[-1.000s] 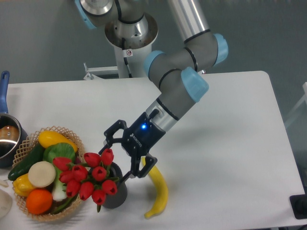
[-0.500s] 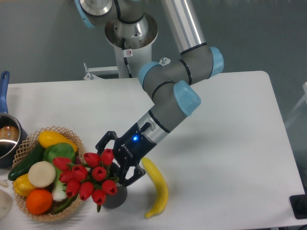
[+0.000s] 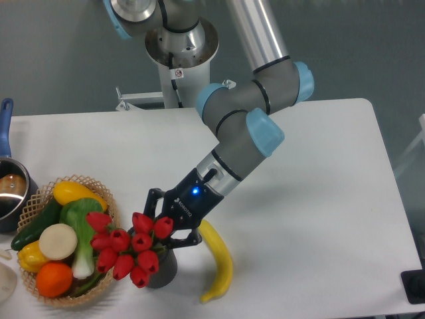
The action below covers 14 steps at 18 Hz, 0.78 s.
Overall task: Pick up the flowers from the vase
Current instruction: 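Lower the gripper around the tulip stems and close it, then lift the gripped tulips up out of the black vase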
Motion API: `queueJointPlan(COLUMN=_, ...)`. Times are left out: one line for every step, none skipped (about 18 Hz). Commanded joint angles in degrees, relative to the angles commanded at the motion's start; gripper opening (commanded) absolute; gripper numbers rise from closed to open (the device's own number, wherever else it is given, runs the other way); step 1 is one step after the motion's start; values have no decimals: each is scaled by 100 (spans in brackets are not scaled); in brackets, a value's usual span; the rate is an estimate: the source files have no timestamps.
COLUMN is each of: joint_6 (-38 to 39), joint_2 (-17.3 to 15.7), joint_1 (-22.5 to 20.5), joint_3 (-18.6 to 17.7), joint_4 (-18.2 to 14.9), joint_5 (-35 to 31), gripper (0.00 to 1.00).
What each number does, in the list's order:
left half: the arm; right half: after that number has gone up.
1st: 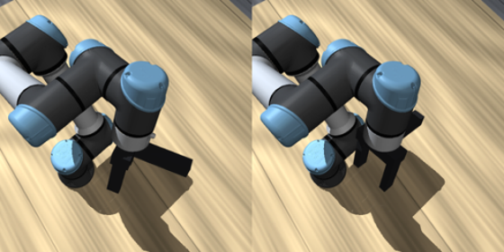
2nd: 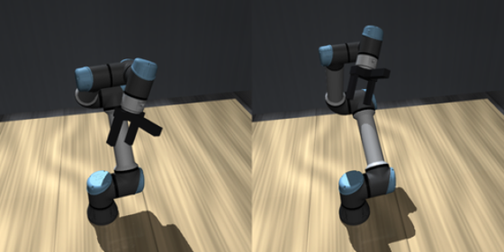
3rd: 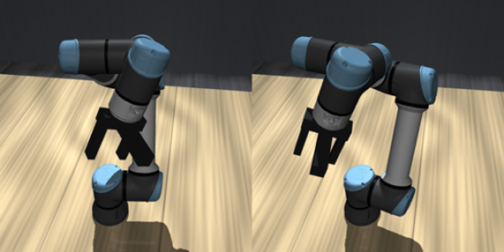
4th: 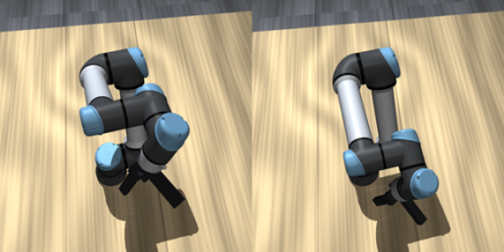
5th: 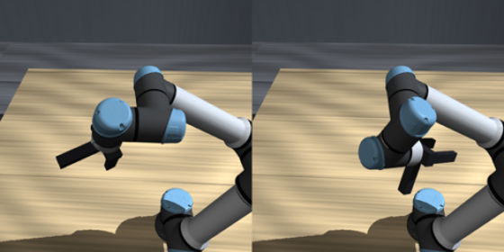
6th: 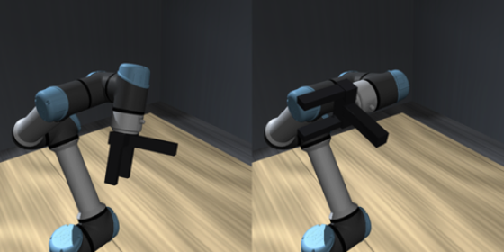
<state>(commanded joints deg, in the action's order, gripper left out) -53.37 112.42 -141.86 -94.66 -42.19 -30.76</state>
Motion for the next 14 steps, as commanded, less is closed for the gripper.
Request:
queueJointPlan(joint_6=246, joint_2=-88, joint_1=0, joint_3=35, joint_4=0, joint_5=0, gripper=0)
queueJointPlan(joint_6=422, joint_2=-132, joint_1=0, joint_3=113, joint_4=0, joint_5=17, gripper=0)
queueJointPlan(joint_6=502, joint_2=-133, joint_1=-9, joint_3=210, joint_4=0, joint_5=18, gripper=0)
queueJointPlan(joint_6=547, joint_2=-133, joint_1=-26, joint_3=298, joint_4=0, joint_5=26, gripper=0)
queueJointPlan(joint_6=634, joint_2=-133, joint_1=-96, joint_3=368, joint_4=0, joint_5=87, gripper=0)
queueJointPlan(joint_6=783, joint_2=-133, joint_1=-140, joint_3=456, joint_4=0, joint_5=279, gripper=0)
queueJointPlan(joint_6=1019, joint_2=-133, joint_1=-184, joint_3=561, joint_4=0, joint_5=508, gripper=0)
queueJointPlan(joint_6=1274, joint_2=-133, joint_1=-245, joint_3=650, joint_4=0, joint_5=658, gripper=0)
queueJointPlan(joint_6=1442, joint_2=-133, joint_1=-255, joint_3=746, joint_4=0, joint_5=720, gripper=0)
queueJointPlan(joint_6=1566, joint_2=-115, joint_1=-272, joint_3=834, joint_4=0, joint_5=747, gripper=0)
queueJointPlan(joint_6=1689, joint_2=-106, joint_1=-281, joint_3=887, joint_4=0, joint_5=799, gripper=0)
queueJointPlan(joint_6=1820, joint_2=-115, joint_1=-281, joint_3=896, joint_4=0, joint_5=896, gripper=0)
queueJointPlan(joint_6=1900, joint_2=-132, joint_1=-299, joint_3=896, joint_4=0, joint_5=975, gripper=0)
queueJointPlan(joint_6=1936, joint_2=-141, joint_1=-308, joint_3=905, joint_4=0, joint_5=1037, gripper=0)
